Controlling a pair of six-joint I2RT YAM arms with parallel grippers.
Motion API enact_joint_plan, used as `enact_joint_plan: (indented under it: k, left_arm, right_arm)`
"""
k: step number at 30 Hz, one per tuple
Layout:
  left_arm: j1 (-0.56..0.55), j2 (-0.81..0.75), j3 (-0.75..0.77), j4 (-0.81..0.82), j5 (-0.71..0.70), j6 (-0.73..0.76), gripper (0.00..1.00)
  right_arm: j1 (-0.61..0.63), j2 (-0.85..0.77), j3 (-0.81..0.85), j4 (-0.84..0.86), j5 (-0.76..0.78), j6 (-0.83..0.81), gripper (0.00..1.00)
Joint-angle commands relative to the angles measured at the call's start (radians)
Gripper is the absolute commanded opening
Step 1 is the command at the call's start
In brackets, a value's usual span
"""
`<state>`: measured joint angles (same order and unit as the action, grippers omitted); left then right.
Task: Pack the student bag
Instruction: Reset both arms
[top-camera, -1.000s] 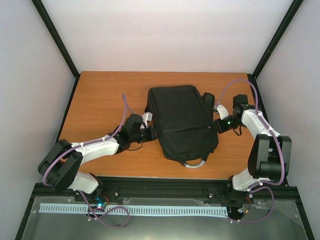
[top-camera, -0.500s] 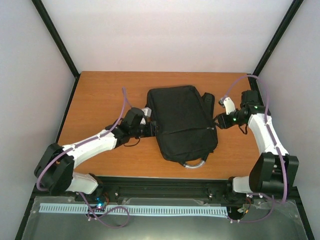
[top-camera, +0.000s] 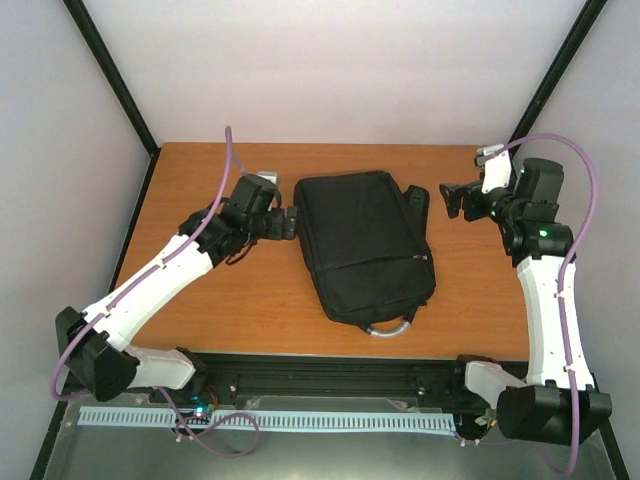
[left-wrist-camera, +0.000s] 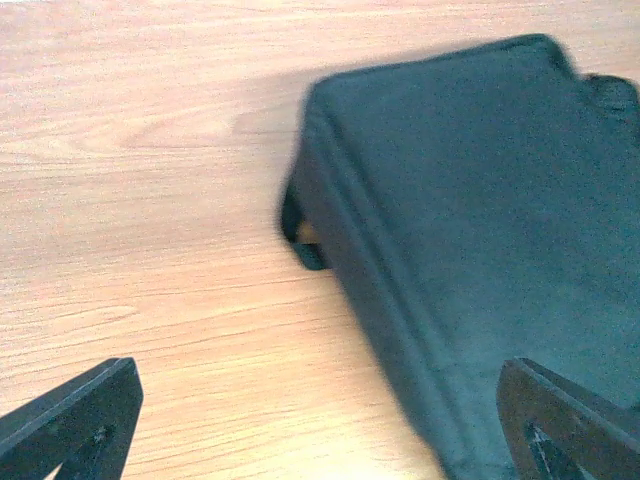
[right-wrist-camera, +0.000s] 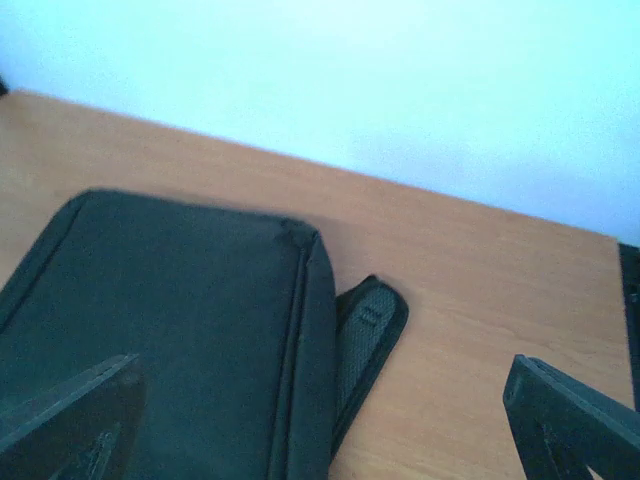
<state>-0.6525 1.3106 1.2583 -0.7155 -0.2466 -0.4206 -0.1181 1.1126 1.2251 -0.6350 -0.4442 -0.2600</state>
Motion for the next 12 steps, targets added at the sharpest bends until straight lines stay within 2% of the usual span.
enact_joint_plan:
  k: [1,4,7,12]
  left_arm:
    - [0.041,-0.073,0.025,-0.089,-0.234,0.089,1.0]
    - [0.059,-0.141,-0.076,0.002,-0.329,0.044,1.0]
    - [0.073,-0.192,-0.189,0.091,-0.348,0.03,1.0]
    - [0.076,-0.204,-0.208,0.097,-0.376,0.026,1.0]
  right_arm:
    - [-0.007,-0.055,-0.024,0.134,0.08,0.162,1.0]
    - [-0.007,-0.105,-0.082,0.172,0.104,0.193,1.0]
    - [-0.007,-0.134,-0.137,0.187,0.092,0.216,1.0]
    - [-0.008,-0.142,-0.214,0.221,0.086,0.237,1.0]
